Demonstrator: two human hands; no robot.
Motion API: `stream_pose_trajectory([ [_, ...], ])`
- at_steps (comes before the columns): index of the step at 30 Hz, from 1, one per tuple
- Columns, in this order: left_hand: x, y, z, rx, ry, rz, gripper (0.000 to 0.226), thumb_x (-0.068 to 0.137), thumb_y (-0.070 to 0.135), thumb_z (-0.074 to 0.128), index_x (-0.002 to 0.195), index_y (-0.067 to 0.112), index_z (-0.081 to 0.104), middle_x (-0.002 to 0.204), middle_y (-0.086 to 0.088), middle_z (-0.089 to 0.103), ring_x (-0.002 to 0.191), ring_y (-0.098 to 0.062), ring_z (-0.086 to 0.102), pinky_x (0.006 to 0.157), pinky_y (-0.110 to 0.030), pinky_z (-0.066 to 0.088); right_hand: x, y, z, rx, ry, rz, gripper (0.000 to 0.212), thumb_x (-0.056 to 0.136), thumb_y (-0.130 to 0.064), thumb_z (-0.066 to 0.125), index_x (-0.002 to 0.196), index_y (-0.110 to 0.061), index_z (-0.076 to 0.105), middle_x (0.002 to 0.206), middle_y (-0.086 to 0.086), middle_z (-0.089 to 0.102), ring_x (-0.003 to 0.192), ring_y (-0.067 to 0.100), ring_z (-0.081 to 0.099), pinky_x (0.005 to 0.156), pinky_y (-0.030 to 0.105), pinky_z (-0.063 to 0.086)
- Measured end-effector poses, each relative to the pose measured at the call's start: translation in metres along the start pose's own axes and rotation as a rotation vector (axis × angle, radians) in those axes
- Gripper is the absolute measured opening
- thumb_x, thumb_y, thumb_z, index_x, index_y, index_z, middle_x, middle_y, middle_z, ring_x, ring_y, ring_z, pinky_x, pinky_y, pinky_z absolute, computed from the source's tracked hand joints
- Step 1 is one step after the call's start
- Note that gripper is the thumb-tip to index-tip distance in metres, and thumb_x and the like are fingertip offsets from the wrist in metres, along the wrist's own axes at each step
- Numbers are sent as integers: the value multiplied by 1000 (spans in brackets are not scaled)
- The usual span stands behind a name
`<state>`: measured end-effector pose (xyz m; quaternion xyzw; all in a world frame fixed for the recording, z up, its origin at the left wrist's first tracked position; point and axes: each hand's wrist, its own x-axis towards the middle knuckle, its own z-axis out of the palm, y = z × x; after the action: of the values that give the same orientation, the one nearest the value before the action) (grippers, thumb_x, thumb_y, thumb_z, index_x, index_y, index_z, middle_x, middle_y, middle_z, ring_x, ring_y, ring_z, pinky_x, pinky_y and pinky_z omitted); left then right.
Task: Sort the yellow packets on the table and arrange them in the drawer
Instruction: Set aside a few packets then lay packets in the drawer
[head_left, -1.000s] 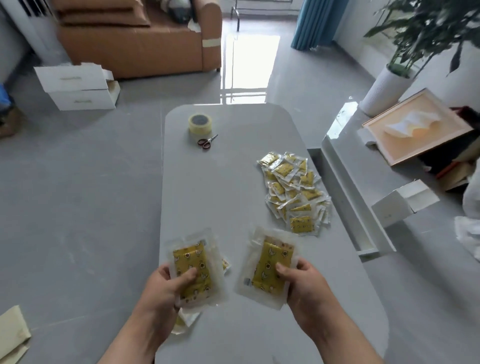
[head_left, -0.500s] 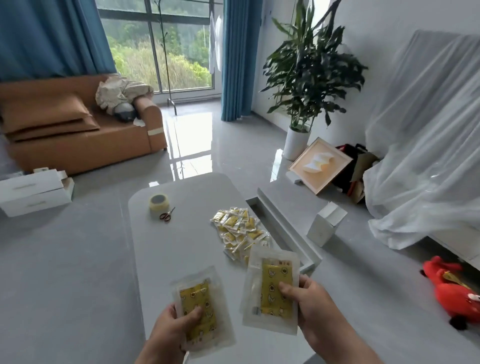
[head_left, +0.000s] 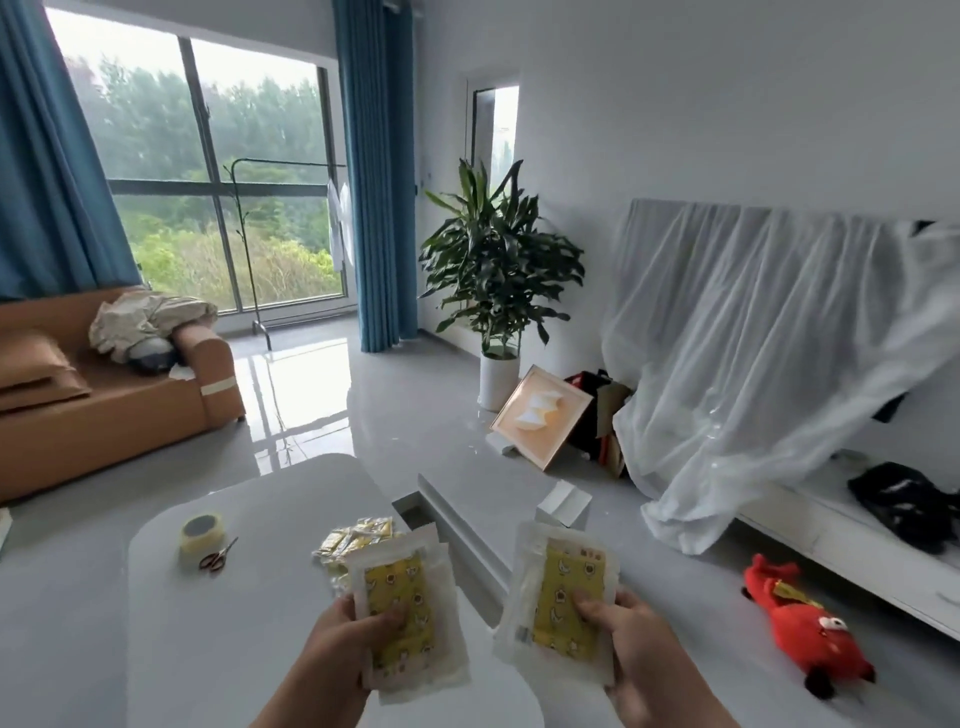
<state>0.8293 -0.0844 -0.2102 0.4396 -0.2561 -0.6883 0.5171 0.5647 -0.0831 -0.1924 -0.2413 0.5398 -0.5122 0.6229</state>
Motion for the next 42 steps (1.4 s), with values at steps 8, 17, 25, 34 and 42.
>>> stream_pose_trajectory([
  [8, 20, -57, 126, 42, -47, 37, 38, 67, -13, 62, 105, -13, 60, 86, -31, 71, 69, -42, 72, 53, -48, 59, -14, -59, -120, 2, 24, -47, 19, 90, 9, 56, 106, 10, 65, 100, 31, 71, 97, 48, 68, 79, 57, 57],
  [17, 89, -97, 210, 56, -93, -61, 37, 69, -12, 61, 106, -12, 59, 87, -32, 71, 70, -44, 71, 54, -49, 59, 34, -95, -212, 42, 132, -54, 18, 87, 10, 60, 104, 14, 64, 96, 33, 71, 89, 48, 70, 76, 56, 57],
  [25, 233, -130, 262, -122, -108, -270, 44, 62, -9, 55, 104, -6, 62, 74, -27, 69, 54, -38, 69, 45, -45, 57, 175, -132, -251, -35, 220, -3, 21, 85, 17, 59, 104, 8, 63, 94, 31, 72, 88, 48, 70, 84, 61, 54],
  [34, 370, -93, 294, -125, 9, -266, 60, 57, -1, 76, 113, -14, 60, 85, -31, 68, 61, -39, 70, 54, -48, 59, 325, -211, -234, -11, 132, 58, 23, 87, 15, 55, 107, 8, 63, 101, 31, 71, 98, 48, 67, 85, 60, 54],
  [42, 447, -57, 310, -97, 107, -85, 41, 72, -3, 59, 113, -8, 59, 96, -28, 70, 77, -38, 72, 61, -48, 61, 434, -266, -208, -63, 9, 64, 21, 87, 11, 57, 105, 5, 65, 97, 26, 74, 92, 42, 70, 79, 55, 57],
])
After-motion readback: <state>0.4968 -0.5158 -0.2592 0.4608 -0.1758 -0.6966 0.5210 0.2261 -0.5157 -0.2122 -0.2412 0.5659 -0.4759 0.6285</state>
